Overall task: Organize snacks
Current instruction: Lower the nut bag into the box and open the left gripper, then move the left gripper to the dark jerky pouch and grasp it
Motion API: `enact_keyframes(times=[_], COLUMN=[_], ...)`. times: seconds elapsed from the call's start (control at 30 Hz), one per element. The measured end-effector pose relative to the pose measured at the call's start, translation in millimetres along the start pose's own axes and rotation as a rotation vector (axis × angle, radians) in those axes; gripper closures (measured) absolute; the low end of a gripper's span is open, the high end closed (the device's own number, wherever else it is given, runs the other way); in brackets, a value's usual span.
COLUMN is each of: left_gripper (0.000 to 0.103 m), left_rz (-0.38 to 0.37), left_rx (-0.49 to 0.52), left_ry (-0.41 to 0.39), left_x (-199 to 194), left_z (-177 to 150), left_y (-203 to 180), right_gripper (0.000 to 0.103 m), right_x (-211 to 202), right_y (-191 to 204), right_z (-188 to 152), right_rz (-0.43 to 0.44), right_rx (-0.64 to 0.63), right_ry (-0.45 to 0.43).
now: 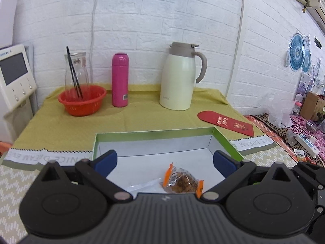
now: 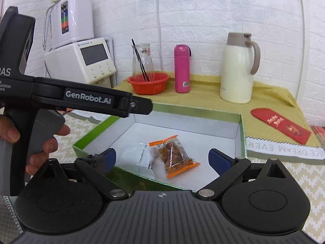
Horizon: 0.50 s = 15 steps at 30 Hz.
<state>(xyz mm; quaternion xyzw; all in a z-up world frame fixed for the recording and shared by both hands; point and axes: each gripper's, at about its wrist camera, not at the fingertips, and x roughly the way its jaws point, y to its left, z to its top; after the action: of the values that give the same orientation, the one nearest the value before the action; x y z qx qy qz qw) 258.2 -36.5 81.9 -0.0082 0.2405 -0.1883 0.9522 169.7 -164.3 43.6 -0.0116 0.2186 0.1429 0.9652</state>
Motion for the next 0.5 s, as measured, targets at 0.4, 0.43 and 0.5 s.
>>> enact_keyframes(times=[0.4, 0.43, 0.5], left_gripper=[0.003, 0.003, 0.003], left_rz=[-0.035, -0.036, -0.045], left_rx=[0.053, 0.049, 0.056], left_ry=[0.01, 0.019, 0.042], left_x=[-114.2, -119.9, -128.0], left_z=[-58.7, -67.5, -85.3], left_y=[-8.2, -8.8, -13.0], right_gripper=[0.0, 0.0, 0.0], right_x=[-103.9, -109.5, -121.0], right_y=[21.3, 22.7, 24.0], right_z=[-28.5, -35.0, -51.8], right_rz=[-0.003, -0.005, -0.022], right_rx=[0.052, 0.057, 0.077], right_ry=[-0.021, -0.019, -0.017])
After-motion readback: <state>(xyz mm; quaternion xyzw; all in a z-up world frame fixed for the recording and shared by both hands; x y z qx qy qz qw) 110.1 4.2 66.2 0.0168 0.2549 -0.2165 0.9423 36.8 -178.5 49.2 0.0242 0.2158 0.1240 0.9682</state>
